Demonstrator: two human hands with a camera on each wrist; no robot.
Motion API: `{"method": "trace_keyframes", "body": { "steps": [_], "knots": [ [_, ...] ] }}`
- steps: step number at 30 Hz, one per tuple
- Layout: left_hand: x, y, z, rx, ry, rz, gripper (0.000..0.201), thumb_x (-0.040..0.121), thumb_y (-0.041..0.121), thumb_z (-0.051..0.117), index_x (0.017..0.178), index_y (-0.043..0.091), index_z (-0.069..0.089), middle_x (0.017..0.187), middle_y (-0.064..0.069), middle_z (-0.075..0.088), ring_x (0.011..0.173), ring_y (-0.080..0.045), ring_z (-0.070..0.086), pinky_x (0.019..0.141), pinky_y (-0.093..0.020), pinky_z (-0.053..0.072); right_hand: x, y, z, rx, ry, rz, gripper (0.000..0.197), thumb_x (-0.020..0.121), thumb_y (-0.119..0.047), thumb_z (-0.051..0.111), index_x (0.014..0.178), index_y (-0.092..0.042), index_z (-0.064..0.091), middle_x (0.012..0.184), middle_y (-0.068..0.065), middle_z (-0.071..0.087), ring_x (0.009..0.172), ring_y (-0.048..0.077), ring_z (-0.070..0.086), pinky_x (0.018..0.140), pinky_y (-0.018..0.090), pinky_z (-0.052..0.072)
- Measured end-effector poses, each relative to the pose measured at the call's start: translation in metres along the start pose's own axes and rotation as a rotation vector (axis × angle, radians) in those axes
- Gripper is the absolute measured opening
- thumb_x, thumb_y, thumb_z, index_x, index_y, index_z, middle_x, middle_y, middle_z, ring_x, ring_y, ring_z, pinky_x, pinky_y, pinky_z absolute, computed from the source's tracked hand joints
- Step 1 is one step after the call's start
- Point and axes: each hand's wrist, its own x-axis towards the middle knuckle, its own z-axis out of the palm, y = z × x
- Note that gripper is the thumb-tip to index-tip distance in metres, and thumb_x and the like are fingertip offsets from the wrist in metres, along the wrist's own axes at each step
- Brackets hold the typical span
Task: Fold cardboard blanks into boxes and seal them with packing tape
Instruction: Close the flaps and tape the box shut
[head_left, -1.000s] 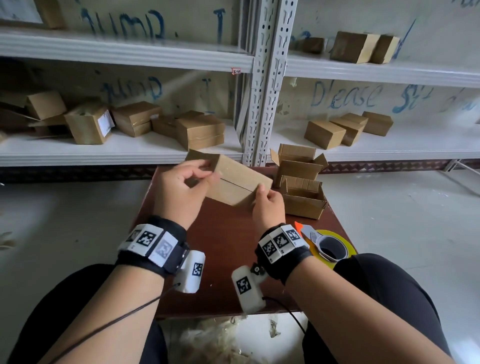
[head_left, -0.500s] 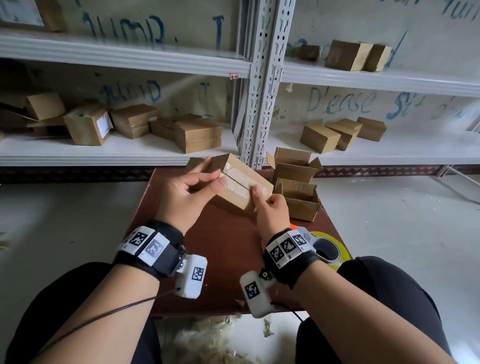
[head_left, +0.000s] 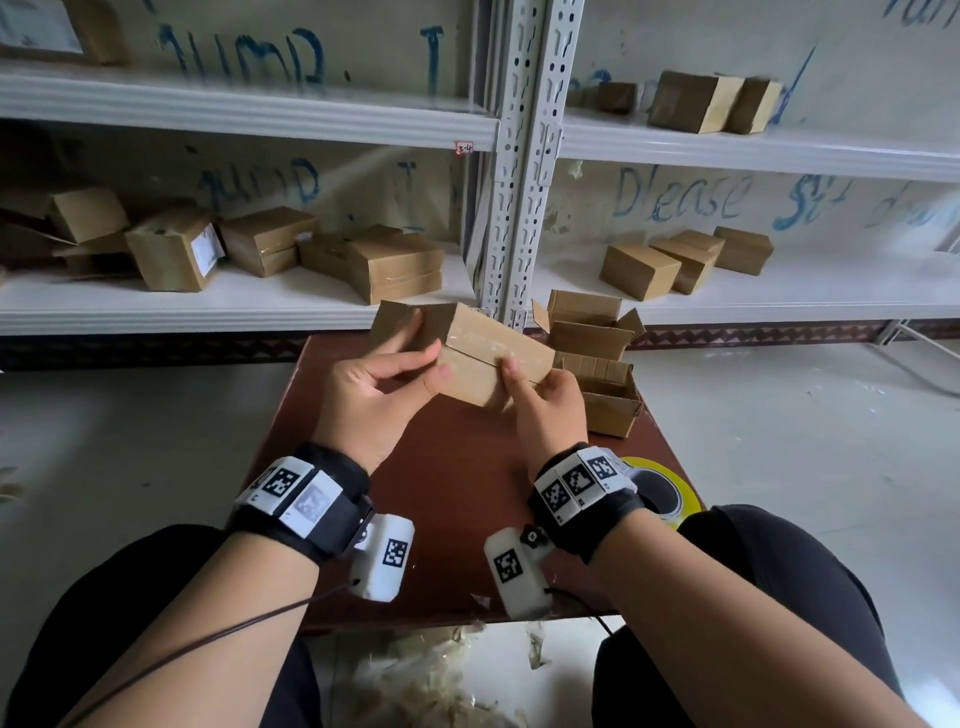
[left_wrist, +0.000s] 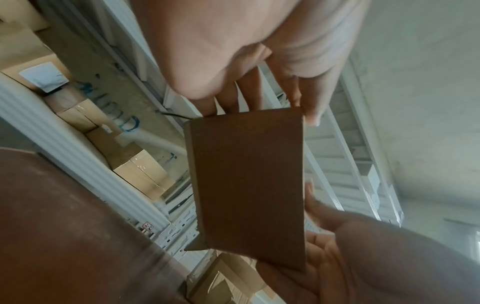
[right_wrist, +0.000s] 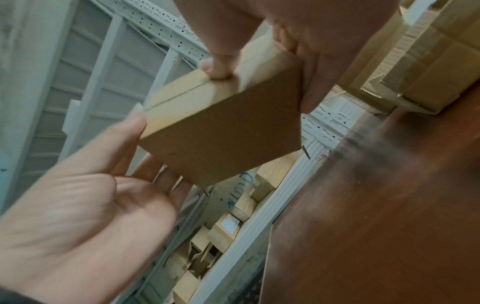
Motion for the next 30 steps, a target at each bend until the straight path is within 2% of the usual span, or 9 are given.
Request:
{"method": "trace_keyframes", "body": {
  "steps": [4,7,12,16,19,21,24,27,30],
  "knots": [
    [0.007,-0.002,-0.007,0.115,0.065,0.031,0.029,0.087,0.006,0.08,0.115,0.002,0.076,0.131,-0.001,0.066,0.119,0.015,0.059,0.099,0.004,0.033,0.008,-0.001,-0.002,-0.071,0.029,-0.096,0.038,0.102,-0.046,0.061,0.111,-0.009,0.061,0.101,0.002,0.067,0.09,0.016,0.061,0.083,0.033,0.049],
    [0.007,-0.013,-0.007,0.188,0.141,0.015,0.022,0.086,0.007,0.082,0.108,0.011,0.077,0.115,0.005,0.074,0.107,0.004,0.069,0.1,-0.022,0.054,0.003,-0.004,0.002,-0.1,0.01,-0.058,0.039,0.105,-0.044,0.057,0.122,-0.008,0.059,0.108,0.0,0.064,0.1,0.017,0.06,0.085,0.029,0.043],
    [0.004,-0.015,-0.002,0.219,0.173,-0.047,0.026,0.078,0.02,0.091,0.097,0.02,0.074,0.101,0.013,0.075,0.095,-0.005,0.073,0.089,-0.03,0.059,-0.007,-0.006,0.009,0.053,-0.11,0.084,0.096,0.062,-0.07,0.088,0.125,-0.016,0.04,0.116,-0.003,0.062,0.104,0.012,0.066,0.091,0.033,0.057],
    [0.009,-0.016,-0.006,0.226,0.244,-0.109,0.037,0.067,0.046,0.092,0.096,0.031,0.074,0.1,0.011,0.077,0.096,-0.01,0.073,0.092,-0.041,0.059,-0.003,-0.004,0.007,-0.211,-0.165,0.059,0.079,0.073,-0.076,0.077,0.116,-0.016,0.051,0.109,0.002,0.068,0.094,0.018,0.068,0.072,0.029,0.053],
    [0.013,-0.013,-0.013,0.309,0.257,-0.174,0.055,0.067,0.048,0.094,0.112,0.026,0.074,0.111,0.015,0.073,0.103,-0.005,0.068,0.098,-0.035,0.056,-0.004,-0.002,0.008,-0.323,-0.216,-0.067,0.053,0.095,-0.066,0.059,0.106,-0.015,0.052,0.094,0.0,0.066,0.083,0.021,0.067,0.062,0.029,0.047],
    [0.011,-0.013,-0.016,0.391,0.248,-0.205,0.071,0.068,0.05,0.093,0.127,0.018,0.07,0.119,0.018,0.06,0.112,-0.002,0.057,0.099,-0.024,0.045,-0.004,-0.001,0.008,-0.32,-0.222,-0.109,0.041,0.104,-0.055,0.051,0.104,-0.014,0.053,0.087,-0.003,0.063,0.082,0.022,0.065,0.068,0.034,0.052],
    [0.006,-0.016,-0.013,0.443,0.249,-0.187,0.071,0.07,0.049,0.092,0.124,0.009,0.071,0.116,0.013,0.056,0.109,-0.002,0.051,0.089,-0.009,0.036,-0.001,-0.004,0.007,-0.267,-0.168,-0.125,0.03,0.109,-0.044,0.047,0.106,-0.015,0.055,0.086,-0.006,0.06,0.086,0.021,0.062,0.072,0.032,0.046],
    [0.002,-0.018,-0.008,0.435,0.255,-0.19,0.07,0.075,0.047,0.089,0.128,0.006,0.069,0.124,0.003,0.063,0.112,-0.004,0.052,0.094,-0.018,0.038,-0.004,-0.009,0.007,-0.224,-0.192,-0.1,0.038,0.103,-0.054,0.054,0.106,-0.016,0.055,0.093,-0.005,0.063,0.085,0.016,0.062,0.064,0.026,0.042],
    [0.002,-0.018,-0.009,0.401,0.225,-0.23,0.075,0.078,0.047,0.087,0.134,0.003,0.066,0.14,-0.009,0.064,0.128,-0.015,0.056,0.103,-0.023,0.036,-0.016,-0.012,0.004,-0.195,-0.234,-0.063,0.062,0.081,-0.073,0.073,0.104,-0.018,0.055,0.095,-0.005,0.07,0.085,0.01,0.068,0.068,0.025,0.05]
  ]
}}
